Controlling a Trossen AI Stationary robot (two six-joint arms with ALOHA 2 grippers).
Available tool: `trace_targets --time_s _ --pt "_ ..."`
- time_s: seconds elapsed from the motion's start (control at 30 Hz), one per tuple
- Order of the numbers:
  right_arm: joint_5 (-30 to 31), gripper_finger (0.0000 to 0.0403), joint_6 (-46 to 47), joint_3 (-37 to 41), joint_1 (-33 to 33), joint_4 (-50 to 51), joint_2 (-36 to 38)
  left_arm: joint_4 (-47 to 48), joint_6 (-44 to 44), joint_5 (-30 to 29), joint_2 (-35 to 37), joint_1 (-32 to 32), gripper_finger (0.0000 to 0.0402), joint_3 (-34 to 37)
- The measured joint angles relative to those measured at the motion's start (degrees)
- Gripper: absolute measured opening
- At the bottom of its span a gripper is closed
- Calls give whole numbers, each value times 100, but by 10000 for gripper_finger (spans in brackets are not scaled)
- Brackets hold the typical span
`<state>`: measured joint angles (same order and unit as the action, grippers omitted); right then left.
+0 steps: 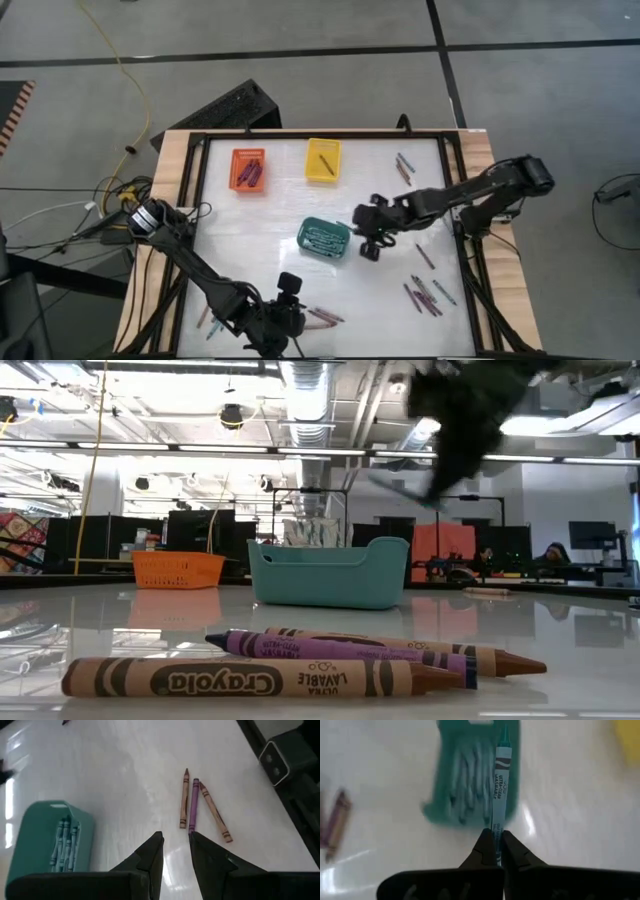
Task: Sort crayons
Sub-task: Put the blue crayon into the blue bin
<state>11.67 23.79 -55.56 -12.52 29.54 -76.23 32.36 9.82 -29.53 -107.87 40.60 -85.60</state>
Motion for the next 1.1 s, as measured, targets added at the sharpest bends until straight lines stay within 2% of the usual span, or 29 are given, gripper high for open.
trace_targets --time_s 0.27,0.43,1.1 --pt "-400 0 -816 -1486 50 66 -1508 -56 172 -247 0 2 86 50" --pt "-460 0 -1011 -2084 199 440 -2063 -98 276 -258 0 54 86 47" --pt "-793 0 -879 -2202 445 458 -2255 -229 247 -278 0 221 86 43"
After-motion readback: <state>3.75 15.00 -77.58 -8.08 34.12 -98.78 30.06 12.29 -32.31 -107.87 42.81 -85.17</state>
